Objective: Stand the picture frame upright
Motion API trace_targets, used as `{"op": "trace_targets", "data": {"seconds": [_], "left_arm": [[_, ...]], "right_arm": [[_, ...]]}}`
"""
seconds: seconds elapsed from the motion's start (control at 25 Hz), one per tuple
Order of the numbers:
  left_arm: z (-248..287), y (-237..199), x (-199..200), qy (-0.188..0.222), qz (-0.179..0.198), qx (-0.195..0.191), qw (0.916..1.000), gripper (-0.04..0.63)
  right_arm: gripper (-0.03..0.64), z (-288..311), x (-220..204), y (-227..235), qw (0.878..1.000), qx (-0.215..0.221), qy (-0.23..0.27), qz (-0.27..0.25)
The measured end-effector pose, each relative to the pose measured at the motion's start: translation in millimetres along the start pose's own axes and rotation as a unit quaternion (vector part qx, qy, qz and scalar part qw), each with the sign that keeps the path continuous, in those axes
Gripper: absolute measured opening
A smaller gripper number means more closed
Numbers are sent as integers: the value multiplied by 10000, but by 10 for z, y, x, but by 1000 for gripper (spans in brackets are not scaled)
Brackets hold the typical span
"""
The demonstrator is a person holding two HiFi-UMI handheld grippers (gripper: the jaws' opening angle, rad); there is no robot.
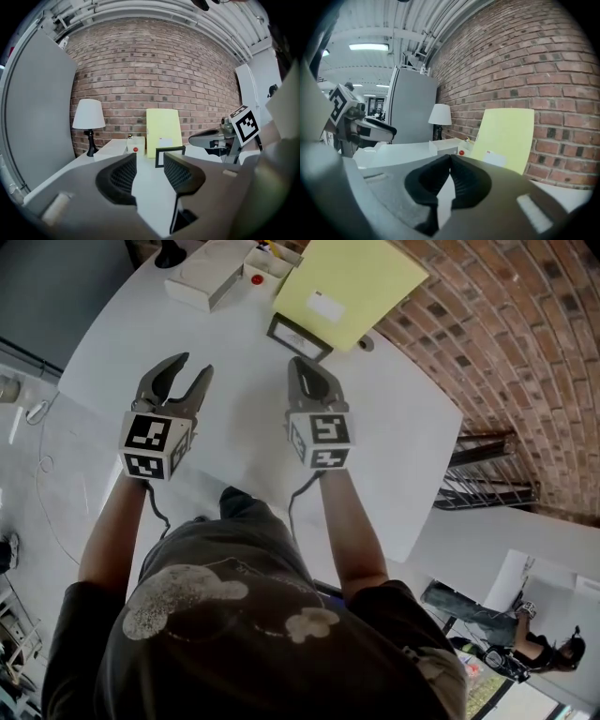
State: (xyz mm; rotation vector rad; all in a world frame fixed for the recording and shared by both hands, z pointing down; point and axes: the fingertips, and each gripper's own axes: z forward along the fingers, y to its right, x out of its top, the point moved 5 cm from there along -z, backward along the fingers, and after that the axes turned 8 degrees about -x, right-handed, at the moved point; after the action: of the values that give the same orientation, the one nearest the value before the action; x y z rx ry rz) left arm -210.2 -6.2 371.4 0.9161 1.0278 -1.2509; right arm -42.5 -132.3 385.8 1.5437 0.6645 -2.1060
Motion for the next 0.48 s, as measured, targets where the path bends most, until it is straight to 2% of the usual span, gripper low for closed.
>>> {"op": "trace_targets", "data": {"seconds": [0.2, 0.48], "left_arm": [[-416, -38, -133, -31, -141, 88, 9999, 153], [-900, -20, -278, -144, -247, 110, 9995, 41]], "right_arm": [[5, -191, -24, -260, 9999, -8, -171, 19], [5, -518, -23, -564, 9995, -67, -307, 21]]}}
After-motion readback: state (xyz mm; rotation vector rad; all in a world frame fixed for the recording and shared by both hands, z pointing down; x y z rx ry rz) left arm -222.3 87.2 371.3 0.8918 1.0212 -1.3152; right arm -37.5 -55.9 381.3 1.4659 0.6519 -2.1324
